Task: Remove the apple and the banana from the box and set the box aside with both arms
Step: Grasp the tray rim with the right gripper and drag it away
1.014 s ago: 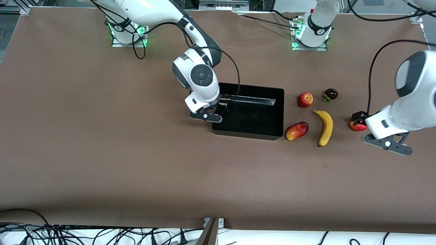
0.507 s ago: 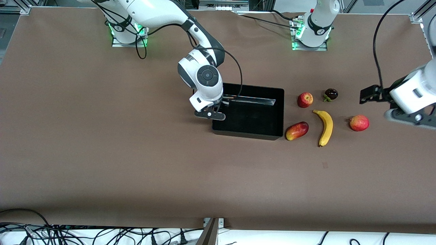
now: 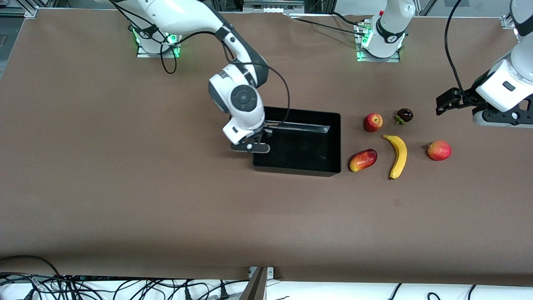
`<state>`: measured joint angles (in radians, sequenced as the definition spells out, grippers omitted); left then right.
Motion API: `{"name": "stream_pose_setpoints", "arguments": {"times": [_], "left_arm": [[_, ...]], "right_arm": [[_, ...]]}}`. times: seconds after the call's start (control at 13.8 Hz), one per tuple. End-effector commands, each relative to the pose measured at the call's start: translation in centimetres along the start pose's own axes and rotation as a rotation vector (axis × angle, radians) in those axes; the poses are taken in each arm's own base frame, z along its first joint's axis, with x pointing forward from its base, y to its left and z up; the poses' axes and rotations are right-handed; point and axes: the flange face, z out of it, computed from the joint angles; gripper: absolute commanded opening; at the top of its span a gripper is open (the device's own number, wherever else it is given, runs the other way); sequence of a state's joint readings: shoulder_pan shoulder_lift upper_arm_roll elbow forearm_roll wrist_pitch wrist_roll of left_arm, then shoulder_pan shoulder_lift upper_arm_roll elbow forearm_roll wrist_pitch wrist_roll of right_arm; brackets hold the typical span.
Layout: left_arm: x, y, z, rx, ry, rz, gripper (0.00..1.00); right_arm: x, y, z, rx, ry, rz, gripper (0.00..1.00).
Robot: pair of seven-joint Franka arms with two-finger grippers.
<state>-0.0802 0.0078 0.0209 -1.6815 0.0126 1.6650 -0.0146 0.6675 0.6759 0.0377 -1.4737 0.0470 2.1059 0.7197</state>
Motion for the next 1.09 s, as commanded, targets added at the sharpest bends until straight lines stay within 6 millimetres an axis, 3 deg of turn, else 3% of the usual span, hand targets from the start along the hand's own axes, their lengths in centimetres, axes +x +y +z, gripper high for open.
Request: {"name": "stream_pose_setpoints", "arguments": {"times": [0.0,0.14,0.29,0.51,0.8,1.01], "left_arm": [[-1.1,2.0,0.2,0.002,0.028,0.020,1.00],[-1.3,1.2,0.8,0.003,0.008,0.003,1.00],[-0.6,1.4,1.1,0.004,-0.015,0.004,1.00],[-0.3,1.3,1.1,0.005,-0.017,0.001,1.00],[0.2,0.7,1.7,0.008,-0.021,-0.008,1.00],[0.5,0.8,1.1,0.041,-0.006,0.003,1.00]], "right_arm": [[5.0,8.1,-6.2,0.013,-0.024,-0.080,0.00],[8.3,15.1,-8.5,0.009,-0.048,-0.107,0.00],[10.9,22.0,-9.6,0.017,-0.069,-0.164,0.00],[12.7,30.3,-10.1,0.030,-0.100,-0.197,0.00],[12.1,38.8,-8.1,0.044,-0.122,-0.216,0.00],[11.6,44.5,-6.2,0.031,-0.104,-0.212,0.00]]}}
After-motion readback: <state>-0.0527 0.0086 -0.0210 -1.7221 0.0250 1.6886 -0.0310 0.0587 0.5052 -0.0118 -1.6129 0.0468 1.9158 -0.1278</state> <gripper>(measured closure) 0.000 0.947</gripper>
